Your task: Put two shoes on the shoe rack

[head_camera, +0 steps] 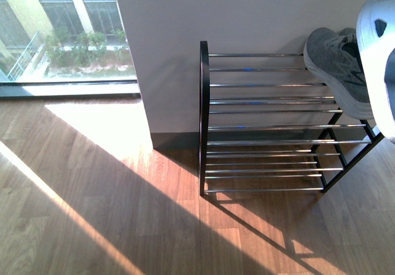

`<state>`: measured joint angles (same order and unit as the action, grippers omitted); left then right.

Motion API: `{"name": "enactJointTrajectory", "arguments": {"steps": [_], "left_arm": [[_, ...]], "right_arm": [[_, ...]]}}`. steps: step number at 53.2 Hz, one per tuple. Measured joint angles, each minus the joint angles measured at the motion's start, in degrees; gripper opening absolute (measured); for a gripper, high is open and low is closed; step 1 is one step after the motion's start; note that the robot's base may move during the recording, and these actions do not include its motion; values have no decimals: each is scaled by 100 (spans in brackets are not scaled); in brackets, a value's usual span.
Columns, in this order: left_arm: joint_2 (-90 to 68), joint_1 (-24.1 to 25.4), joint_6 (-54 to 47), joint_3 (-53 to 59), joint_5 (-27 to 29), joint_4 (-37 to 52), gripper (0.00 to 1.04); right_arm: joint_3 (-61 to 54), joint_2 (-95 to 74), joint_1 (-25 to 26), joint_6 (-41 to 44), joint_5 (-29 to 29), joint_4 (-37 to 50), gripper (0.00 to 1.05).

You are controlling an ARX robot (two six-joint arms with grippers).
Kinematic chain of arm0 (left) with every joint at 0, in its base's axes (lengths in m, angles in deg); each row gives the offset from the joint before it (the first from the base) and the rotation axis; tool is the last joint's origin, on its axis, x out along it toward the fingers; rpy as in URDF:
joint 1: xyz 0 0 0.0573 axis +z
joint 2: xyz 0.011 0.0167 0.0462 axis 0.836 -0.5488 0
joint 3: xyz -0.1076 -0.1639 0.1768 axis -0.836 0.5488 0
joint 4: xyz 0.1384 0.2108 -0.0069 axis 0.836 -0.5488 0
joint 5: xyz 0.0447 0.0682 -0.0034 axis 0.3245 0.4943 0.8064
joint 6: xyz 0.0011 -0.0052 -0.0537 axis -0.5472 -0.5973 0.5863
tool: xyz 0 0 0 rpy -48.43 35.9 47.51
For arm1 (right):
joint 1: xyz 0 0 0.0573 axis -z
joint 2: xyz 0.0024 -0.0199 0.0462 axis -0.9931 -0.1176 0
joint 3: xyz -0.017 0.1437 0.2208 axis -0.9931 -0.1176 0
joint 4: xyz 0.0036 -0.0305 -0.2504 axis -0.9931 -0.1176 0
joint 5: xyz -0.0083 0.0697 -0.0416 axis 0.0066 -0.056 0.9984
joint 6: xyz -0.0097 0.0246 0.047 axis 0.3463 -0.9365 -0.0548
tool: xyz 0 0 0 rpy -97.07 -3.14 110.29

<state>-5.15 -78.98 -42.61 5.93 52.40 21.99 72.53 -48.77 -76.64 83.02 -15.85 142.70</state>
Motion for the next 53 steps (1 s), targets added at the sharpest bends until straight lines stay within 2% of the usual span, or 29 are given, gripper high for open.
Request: {"name": "enactJointTrajectory", "arguments": {"steps": [48, 49, 53], "left_arm": [[-7, -2, 2, 0, -11, -2, 2], [-7, -2, 2, 0, -11, -2, 2], [-7, -2, 2, 0, -9, -2, 2]], "right_arm": [[0, -2, 2, 0, -11, 0, 2], [2, -4, 11, -4, -90, 20, 2], [42, -162, 114, -109, -1174, 380, 2]]}}
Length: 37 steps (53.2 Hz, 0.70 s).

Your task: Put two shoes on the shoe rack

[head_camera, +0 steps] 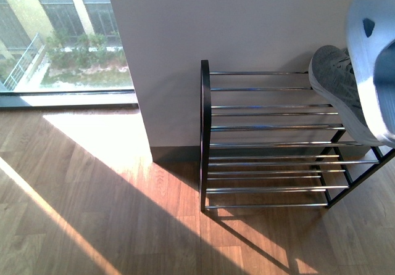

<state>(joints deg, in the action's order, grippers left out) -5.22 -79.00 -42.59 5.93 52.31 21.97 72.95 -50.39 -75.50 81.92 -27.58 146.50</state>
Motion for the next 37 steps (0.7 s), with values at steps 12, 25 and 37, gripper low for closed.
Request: {"name": "enactJointTrajectory", "arguments": {"steps": [12, 25, 37], "left_arm": [[0, 0, 0, 0, -2, 0, 2], [0, 0, 0, 0, 2, 0, 2], [0, 0, 0, 0, 2, 0, 2]], "right_arm": [[1342, -721, -424, -372, -929, -1318, 2], [3593, -2498, -833, -664, -31, -2754, 2], [5654, -4118, -791, -667, 870, -3738, 2]]}}
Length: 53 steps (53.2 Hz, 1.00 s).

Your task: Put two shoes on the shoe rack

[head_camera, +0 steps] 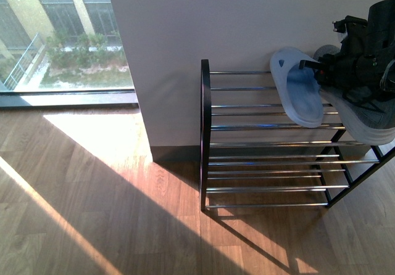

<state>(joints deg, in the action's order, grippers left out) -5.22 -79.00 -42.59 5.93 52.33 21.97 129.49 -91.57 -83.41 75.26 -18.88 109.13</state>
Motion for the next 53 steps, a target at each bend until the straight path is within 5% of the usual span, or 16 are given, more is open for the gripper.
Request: {"name": "enactJointTrajectory", "arguments": {"steps": [23, 38, 53], "left_arm": [[0, 0, 0, 0, 0, 0, 2], [0, 0, 0, 0, 0, 0, 2], [0, 0, 2, 0, 0, 0, 2]], "right_arm": [[667, -527, 55, 1773, 581, -98, 2], [-356, 146, 22, 1980, 186, 411, 56], [-1897, 1327, 72, 1357, -538, 933, 97]]}}
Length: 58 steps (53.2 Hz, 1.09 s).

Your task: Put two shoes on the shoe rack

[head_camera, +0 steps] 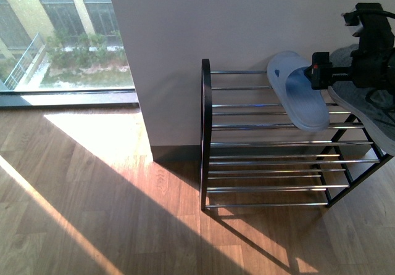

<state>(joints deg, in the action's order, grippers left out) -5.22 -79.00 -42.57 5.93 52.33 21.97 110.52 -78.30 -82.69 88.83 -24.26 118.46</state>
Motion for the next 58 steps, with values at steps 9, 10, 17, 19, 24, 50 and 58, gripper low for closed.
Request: {"name": "enactJointTrajectory", "arguments": {"steps": [9, 10, 17, 19, 24, 50, 58], "left_arm": [[0, 0, -2, 0, -2, 0, 2], [0, 0, 0, 0, -2, 0, 2], [0, 0, -2, 0, -2, 0, 2], [0, 0, -2, 0, 0, 0, 2], [0, 0, -2, 0, 0, 0, 2], [0, 0, 0, 0, 0, 0, 2], [0, 0, -2, 0, 0, 0, 2]], "right_arm": [[-1143, 935, 125, -549, -723, 520, 96], [-1272, 1051, 144, -601, -817, 592, 96], [-1574, 1346, 214, -756, -1049, 905, 96], [-1539, 1346, 219, -787, -1058, 916, 96], [-1364, 1228, 219, -870, -981, 870, 96], [-551, 468, 127, -1082, -673, 848, 96], [-173, 240, 90, -1097, -601, 848, 96]]}}
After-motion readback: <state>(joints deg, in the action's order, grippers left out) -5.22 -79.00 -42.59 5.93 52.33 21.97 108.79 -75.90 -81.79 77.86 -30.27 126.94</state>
